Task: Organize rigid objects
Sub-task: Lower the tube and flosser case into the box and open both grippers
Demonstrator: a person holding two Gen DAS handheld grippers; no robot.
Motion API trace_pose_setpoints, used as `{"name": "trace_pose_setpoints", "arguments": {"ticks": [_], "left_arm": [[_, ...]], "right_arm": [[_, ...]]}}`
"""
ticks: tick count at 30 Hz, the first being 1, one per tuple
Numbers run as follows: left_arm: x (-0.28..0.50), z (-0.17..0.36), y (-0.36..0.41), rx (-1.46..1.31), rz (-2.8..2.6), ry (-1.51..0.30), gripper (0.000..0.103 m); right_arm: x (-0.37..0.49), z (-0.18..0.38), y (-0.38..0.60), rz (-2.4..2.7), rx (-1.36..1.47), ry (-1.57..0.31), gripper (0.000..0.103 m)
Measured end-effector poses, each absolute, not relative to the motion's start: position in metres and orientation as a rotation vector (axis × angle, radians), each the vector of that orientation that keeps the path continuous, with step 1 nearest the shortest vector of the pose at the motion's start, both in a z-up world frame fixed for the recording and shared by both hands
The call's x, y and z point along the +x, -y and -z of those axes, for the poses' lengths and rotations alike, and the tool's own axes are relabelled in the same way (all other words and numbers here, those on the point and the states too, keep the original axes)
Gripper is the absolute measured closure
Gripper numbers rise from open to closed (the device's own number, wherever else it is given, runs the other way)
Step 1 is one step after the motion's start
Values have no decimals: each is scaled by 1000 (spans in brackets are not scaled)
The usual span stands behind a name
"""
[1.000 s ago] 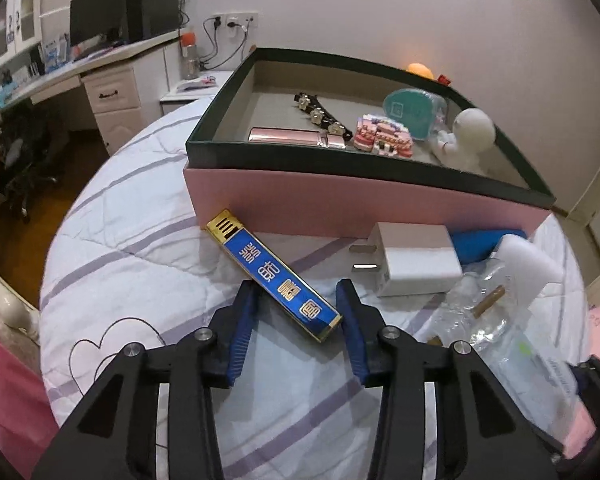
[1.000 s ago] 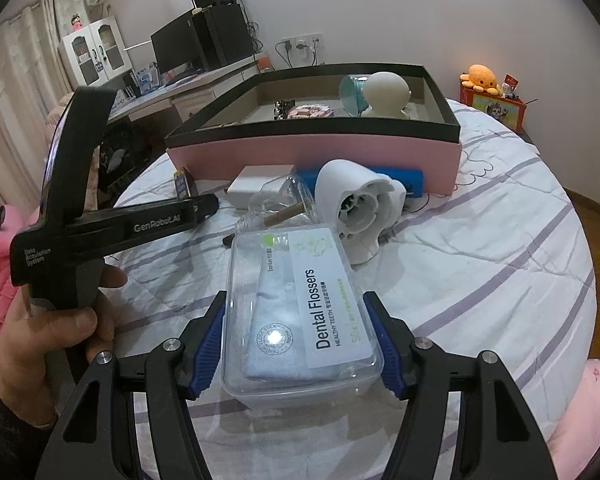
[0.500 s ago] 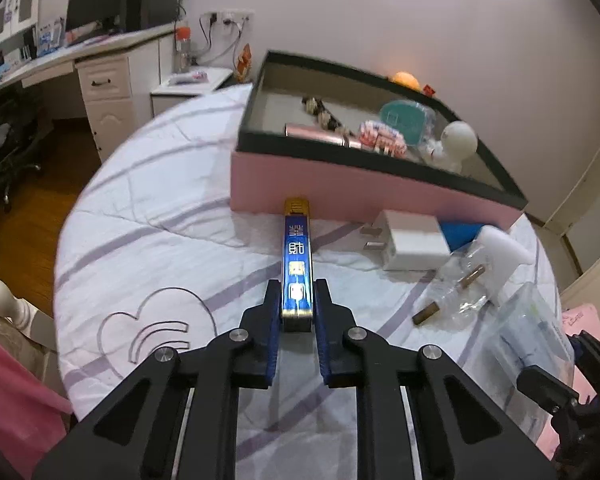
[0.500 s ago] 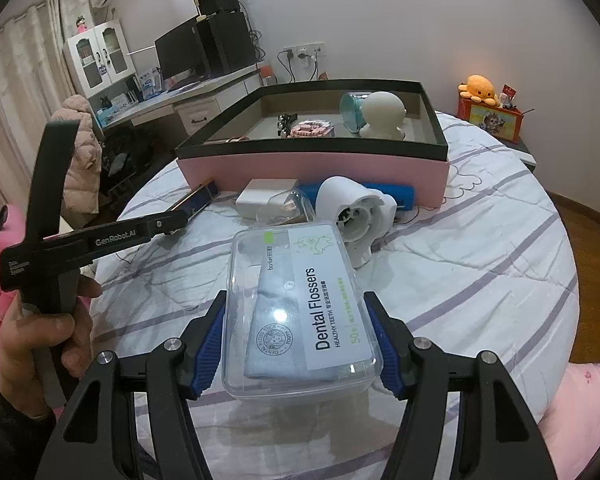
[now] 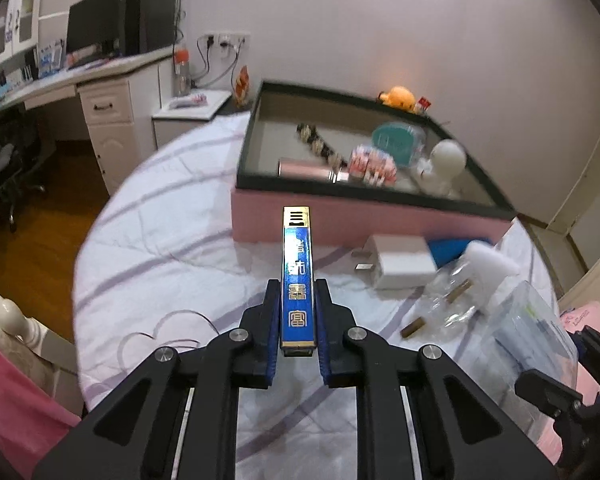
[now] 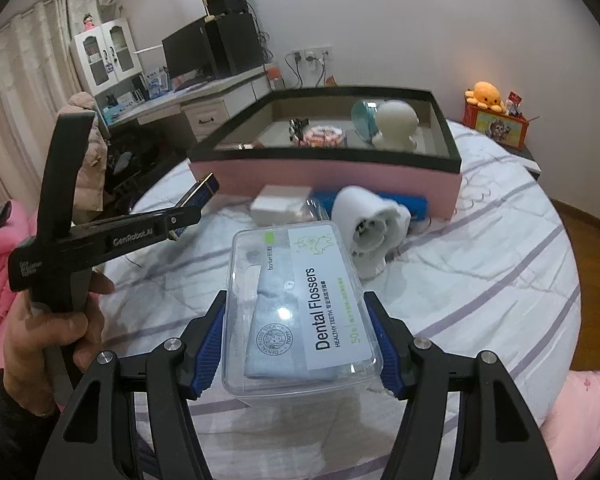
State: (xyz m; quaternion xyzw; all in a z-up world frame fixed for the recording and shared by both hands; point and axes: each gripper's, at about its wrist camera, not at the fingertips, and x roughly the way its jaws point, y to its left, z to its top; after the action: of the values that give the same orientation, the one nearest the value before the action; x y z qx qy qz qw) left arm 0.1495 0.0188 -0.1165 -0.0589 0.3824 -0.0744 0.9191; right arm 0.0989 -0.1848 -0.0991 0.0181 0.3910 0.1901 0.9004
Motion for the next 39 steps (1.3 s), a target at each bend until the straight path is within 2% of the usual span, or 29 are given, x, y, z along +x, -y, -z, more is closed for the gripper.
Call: {"name": "trace_pose_setpoints", "arguments": {"ticks": [9, 14, 20, 30, 39], "left_arm": [[152, 56, -25, -110, 179, -689, 88], [179, 32, -18, -91, 207, -677, 88], [234, 27, -11, -111, 234, -717, 88], [322, 62, 1, -103, 211, -838, 88], [348, 94, 9, -88, 188, -911, 86]], "right_arm": [[117, 49, 183, -398, -7, -716, 38], [150, 19, 184, -389, -21, -674, 38], [205, -7, 174, -367, -49, -657, 38], [297, 25, 163, -334, -50, -776, 38], [340, 56, 152, -323, -60, -861, 38]]}}
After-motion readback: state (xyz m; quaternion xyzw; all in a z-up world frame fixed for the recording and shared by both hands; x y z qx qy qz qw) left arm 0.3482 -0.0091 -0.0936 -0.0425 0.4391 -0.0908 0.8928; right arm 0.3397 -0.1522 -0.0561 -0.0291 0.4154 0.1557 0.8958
